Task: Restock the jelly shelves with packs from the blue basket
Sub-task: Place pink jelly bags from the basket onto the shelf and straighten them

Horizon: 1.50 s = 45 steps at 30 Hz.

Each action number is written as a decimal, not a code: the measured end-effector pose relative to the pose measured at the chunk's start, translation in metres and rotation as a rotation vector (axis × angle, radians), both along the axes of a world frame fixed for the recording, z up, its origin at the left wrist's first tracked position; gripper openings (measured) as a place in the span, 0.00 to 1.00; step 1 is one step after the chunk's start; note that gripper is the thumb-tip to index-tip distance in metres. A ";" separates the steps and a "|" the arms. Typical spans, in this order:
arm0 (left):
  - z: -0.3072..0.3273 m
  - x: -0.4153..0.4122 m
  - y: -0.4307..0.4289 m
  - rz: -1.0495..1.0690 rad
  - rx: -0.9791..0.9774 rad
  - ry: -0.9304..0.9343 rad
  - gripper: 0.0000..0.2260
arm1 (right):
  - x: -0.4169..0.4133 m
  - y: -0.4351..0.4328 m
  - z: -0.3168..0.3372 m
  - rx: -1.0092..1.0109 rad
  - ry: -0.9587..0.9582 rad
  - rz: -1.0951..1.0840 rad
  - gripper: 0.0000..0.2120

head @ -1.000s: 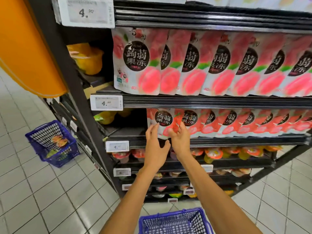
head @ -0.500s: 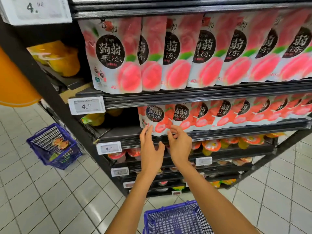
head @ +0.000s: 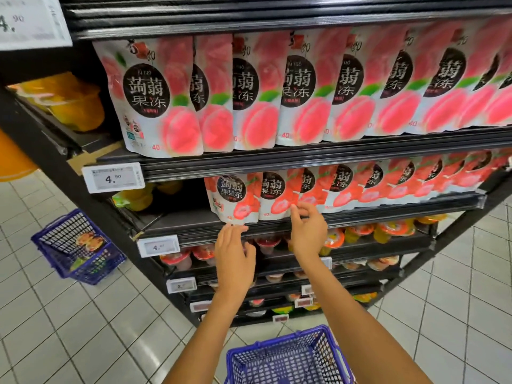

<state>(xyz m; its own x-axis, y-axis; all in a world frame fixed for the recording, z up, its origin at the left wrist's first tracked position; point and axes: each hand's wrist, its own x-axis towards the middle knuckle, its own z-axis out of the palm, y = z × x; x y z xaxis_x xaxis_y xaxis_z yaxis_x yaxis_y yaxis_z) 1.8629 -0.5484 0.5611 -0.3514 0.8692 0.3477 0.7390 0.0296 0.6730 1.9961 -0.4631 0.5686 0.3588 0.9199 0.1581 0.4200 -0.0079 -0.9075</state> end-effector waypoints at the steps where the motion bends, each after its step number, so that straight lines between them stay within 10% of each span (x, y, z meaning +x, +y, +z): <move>1: -0.001 0.003 0.000 0.013 -0.019 0.057 0.13 | -0.001 0.000 0.001 -0.010 -0.002 0.016 0.13; 20: 0.003 0.087 0.023 0.018 -0.272 0.380 0.27 | 0.063 0.011 0.006 -0.019 0.005 -0.053 0.07; 45: 0.006 0.106 0.020 -0.001 -0.253 0.318 0.27 | 0.140 0.015 0.005 -0.026 0.124 -0.011 0.09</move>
